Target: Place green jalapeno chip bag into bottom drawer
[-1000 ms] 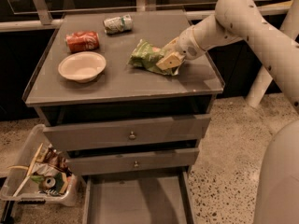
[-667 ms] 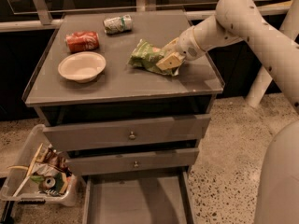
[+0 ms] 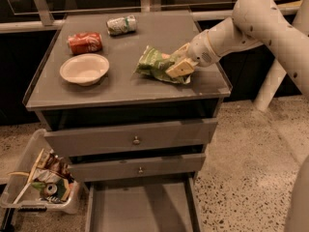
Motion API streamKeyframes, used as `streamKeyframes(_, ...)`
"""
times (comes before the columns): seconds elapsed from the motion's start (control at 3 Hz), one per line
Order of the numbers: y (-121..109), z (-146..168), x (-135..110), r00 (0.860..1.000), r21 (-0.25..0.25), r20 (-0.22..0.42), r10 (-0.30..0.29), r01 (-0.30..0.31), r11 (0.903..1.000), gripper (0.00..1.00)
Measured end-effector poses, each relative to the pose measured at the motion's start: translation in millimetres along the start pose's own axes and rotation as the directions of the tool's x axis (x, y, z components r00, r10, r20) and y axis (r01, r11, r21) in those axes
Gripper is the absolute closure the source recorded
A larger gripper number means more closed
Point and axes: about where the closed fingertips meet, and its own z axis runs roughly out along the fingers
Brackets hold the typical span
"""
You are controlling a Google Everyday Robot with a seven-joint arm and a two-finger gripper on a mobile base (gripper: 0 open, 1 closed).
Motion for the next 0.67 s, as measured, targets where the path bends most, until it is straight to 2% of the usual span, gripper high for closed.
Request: streamKeyframes(0.67, 38.9, -43.1, -11.2, 0.998, 0.021, 0.037, -0.041, 0.04, 0.999, 1.0)
